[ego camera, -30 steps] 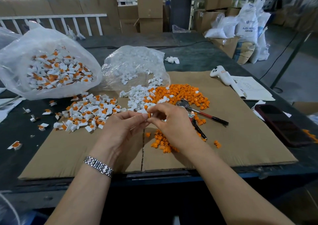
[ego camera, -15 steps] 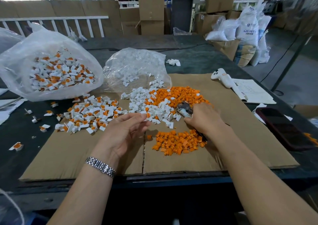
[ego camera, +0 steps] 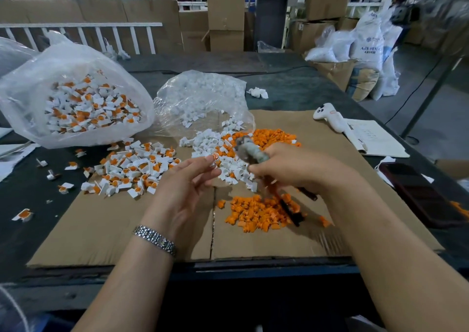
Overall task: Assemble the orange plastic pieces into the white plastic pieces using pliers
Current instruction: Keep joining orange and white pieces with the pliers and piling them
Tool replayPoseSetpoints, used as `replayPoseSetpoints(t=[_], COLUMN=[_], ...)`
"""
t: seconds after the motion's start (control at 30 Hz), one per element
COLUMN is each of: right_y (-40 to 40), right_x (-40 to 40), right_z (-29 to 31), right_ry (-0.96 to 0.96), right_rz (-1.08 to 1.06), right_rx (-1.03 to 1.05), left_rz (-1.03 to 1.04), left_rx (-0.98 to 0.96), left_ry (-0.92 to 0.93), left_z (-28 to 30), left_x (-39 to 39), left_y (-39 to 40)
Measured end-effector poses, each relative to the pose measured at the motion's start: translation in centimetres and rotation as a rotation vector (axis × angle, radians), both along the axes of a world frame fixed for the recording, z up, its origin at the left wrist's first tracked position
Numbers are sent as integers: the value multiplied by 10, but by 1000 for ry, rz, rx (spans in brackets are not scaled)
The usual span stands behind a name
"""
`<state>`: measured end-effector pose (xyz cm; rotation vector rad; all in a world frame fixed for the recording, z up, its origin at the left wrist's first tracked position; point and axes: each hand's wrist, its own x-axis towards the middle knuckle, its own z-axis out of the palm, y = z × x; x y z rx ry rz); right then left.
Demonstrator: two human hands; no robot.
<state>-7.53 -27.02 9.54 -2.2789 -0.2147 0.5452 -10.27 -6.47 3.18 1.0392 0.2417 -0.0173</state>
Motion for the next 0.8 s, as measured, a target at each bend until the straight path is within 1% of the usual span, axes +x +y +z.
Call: replayPoseSetpoints(t=[0.03, 0.1, 0.23, 0.33, 0.47, 0.6, 0.7, 0.8], right_y=[7, 19, 33, 38, 41, 42, 41, 45], right_x=[-4, -9, -15, -18, -21, -23, -25, -28], right_z=[2, 2, -1, -6, -11, -14, -15, -18], right_ry=[41, 64, 71, 45, 47, 78, 47, -8], right_rz=[33, 65, 53, 43, 46, 44, 53, 15], right_rx=[13, 24, 120, 123, 182, 210, 205, 194], left_rz=[2, 8, 46, 80, 92, 96, 96, 99], left_rx=[14, 34, 65, 115, 164, 192, 212, 229], left_ry=[-16, -40, -56, -51, -55, -52, -49, -36], left_z=[1, 3, 5, 4, 4, 3, 2, 1], left_x=[1, 3, 2, 2, 2, 3, 3, 3], left_y=[-1, -3, -3, -2, -1, -1, -2, -2])
